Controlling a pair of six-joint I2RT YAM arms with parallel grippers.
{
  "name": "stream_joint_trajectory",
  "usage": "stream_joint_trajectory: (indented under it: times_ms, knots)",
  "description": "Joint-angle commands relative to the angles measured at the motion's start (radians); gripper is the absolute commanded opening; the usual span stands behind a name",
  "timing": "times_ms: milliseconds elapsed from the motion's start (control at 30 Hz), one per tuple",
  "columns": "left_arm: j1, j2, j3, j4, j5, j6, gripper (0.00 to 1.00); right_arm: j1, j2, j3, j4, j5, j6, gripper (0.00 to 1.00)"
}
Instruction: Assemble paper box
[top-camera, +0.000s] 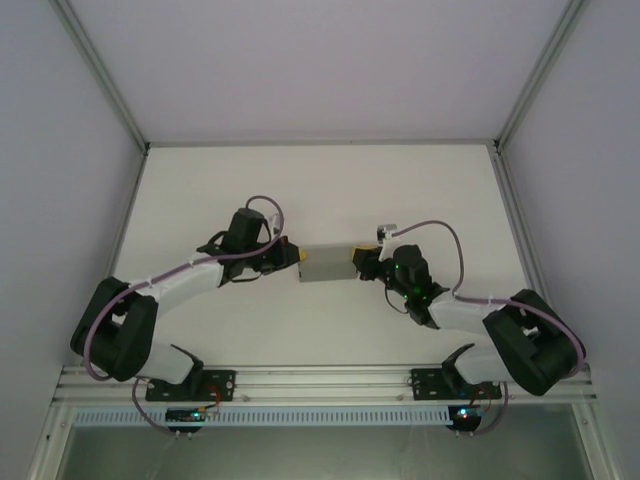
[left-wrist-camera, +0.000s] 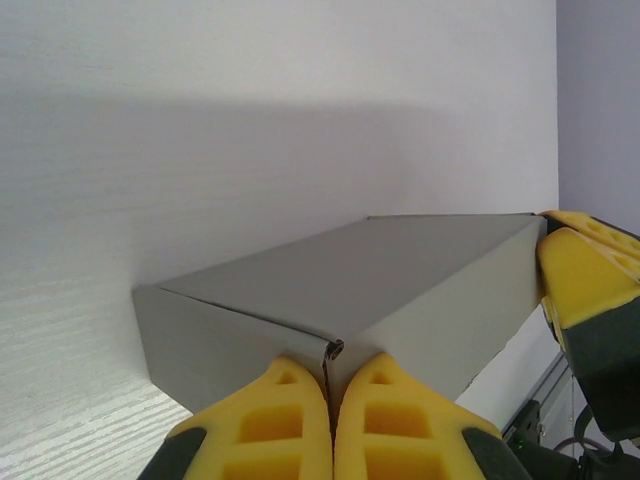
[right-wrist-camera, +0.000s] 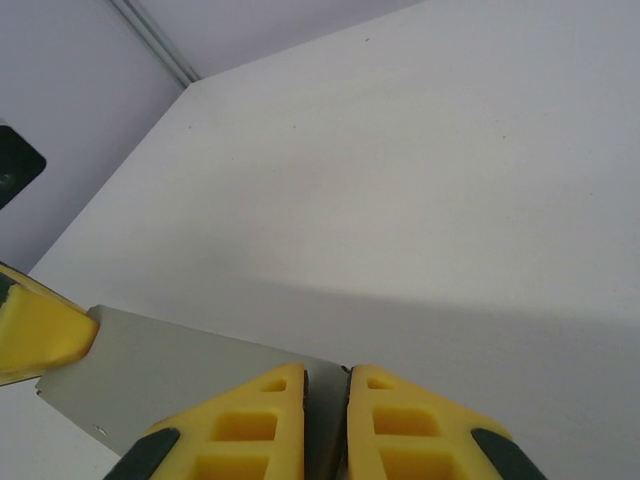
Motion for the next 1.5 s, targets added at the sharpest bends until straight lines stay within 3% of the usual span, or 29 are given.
stream_joint_trajectory:
  times_ms: [0,100,133,200,333,433,533,700,933,1167,1300,1467]
  knots:
    - [-0.013,0.045,0.007,-0.213,-0.112,0.073,0.26,0.018,0.012,-0.002,-0.397,-0.136,-0.068,0.0]
    - [-0.013,0.03,0.108,-0.286,-0.148,0.125,0.5,0.012,-0.055,0.105,-0.573,-0.116,-0.088,0.21]
    - [-0.014,0.027,0.141,-0.306,-0.155,0.144,0.55,0.008,-0.069,0.143,-0.635,-0.095,-0.09,0.28]
    - [-0.015,0.021,0.204,-0.33,-0.158,0.175,0.61,-0.005,-0.091,0.218,-0.729,-0.108,-0.139,0.33]
    - [-0.012,-0.001,0.303,-0.377,-0.182,0.216,1.0,-0.033,-0.129,0.353,-0.861,-0.118,-0.194,0.5]
    - [-0.012,-0.026,0.368,-0.435,-0.223,0.251,1.0,-0.05,-0.15,0.441,-0.919,-0.155,-0.235,0.62]
    - [-0.003,-0.062,0.414,-0.499,-0.318,0.28,0.99,-0.053,-0.151,0.524,-0.96,-0.223,-0.348,0.99]
    - [0.062,-0.126,0.438,-0.572,-0.456,0.307,0.99,-0.007,-0.08,0.716,-1.19,-0.29,-0.709,0.99]
    - [0.19,-0.217,0.367,-0.615,-0.503,0.277,1.0,0.107,0.146,0.996,-1.497,-0.118,-1.054,0.99]
    - [0.26,-0.253,0.309,-0.669,-0.505,0.277,1.0,0.142,0.433,1.239,-1.694,-0.018,-1.164,0.98]
    - [0.277,-0.253,0.292,-0.691,-0.504,0.275,0.99,0.169,0.552,1.325,-1.812,-0.046,-1.221,0.92]
    - [0.284,-0.252,0.274,-0.673,-0.474,0.277,1.0,0.172,0.631,1.358,-1.81,0.021,-1.226,0.87]
